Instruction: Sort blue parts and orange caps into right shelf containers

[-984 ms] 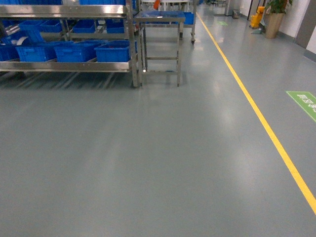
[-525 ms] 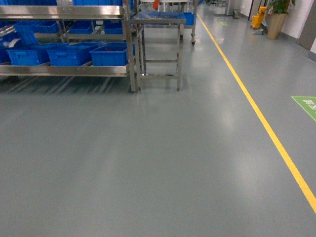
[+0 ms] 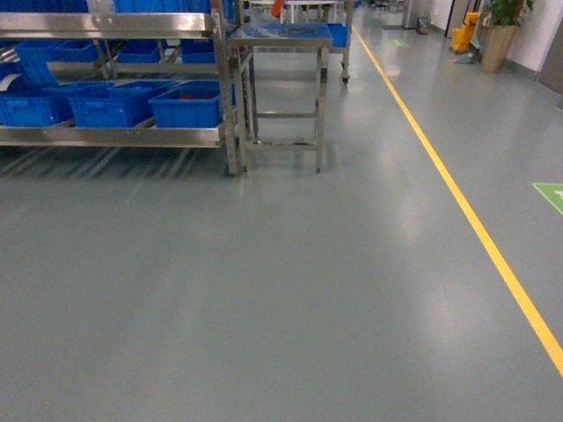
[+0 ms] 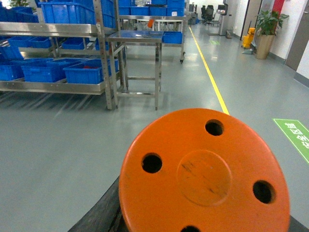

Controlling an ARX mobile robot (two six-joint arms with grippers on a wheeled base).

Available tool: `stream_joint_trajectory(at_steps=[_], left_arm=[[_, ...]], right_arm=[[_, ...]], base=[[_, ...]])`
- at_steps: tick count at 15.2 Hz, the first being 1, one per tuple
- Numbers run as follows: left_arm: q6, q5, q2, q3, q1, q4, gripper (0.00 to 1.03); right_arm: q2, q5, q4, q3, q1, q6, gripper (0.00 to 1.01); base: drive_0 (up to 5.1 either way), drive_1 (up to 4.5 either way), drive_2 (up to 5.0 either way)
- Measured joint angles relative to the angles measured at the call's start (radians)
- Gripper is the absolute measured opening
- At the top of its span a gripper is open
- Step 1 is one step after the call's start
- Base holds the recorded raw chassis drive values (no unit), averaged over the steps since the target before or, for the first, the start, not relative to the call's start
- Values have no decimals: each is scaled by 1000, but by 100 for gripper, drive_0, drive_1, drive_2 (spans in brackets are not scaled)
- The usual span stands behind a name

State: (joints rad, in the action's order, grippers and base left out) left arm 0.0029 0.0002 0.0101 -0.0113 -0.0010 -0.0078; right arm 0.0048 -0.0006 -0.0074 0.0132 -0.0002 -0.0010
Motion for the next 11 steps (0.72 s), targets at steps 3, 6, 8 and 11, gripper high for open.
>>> stream_joint_trajectory(at_steps=[3, 6, 8, 11], left_arm=[[0, 0, 0, 0, 0, 3, 41], [0, -1, 0, 0, 0, 2, 41], [0, 1, 0, 0, 0, 6, 41], [0, 0, 0, 0, 0, 3, 41]], right_arm=[[0, 0, 2, 0, 0, 0, 43], [0, 0, 1, 0, 0, 0, 43], [0, 0, 3, 0, 0, 0, 43], [0, 0, 4, 0, 0, 0, 43]], base=[[2, 435, -431], [3, 436, -430], [-4, 429, -437], [6, 439, -427]])
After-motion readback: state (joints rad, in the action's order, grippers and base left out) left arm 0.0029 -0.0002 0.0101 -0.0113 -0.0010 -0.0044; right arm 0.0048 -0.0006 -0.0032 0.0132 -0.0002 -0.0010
